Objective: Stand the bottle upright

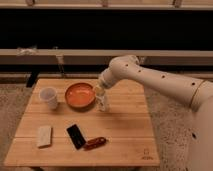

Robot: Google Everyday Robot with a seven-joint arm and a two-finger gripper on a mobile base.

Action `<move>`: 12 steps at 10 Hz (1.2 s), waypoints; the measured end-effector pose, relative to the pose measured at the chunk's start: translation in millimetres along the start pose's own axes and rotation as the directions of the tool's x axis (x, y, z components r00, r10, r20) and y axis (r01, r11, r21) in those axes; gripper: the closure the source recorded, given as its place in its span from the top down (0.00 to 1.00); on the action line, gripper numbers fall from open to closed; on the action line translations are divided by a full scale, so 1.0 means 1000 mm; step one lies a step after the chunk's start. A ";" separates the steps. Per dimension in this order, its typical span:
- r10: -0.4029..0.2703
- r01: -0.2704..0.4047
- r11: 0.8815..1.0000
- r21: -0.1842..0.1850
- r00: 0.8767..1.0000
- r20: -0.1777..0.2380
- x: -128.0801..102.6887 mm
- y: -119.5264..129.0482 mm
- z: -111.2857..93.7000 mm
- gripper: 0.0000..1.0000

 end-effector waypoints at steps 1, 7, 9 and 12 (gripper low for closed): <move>-0.001 0.001 1.000 0.004 1.000 0.010 -0.001 0.004 0.001 0.29; 0.046 -0.046 0.999 0.024 0.998 0.033 0.010 0.008 -0.001 0.80; 0.059 -0.060 0.998 0.026 0.998 0.028 0.014 0.009 0.001 0.80; 0.068 -0.068 0.997 0.026 0.998 0.018 0.016 0.010 0.003 0.80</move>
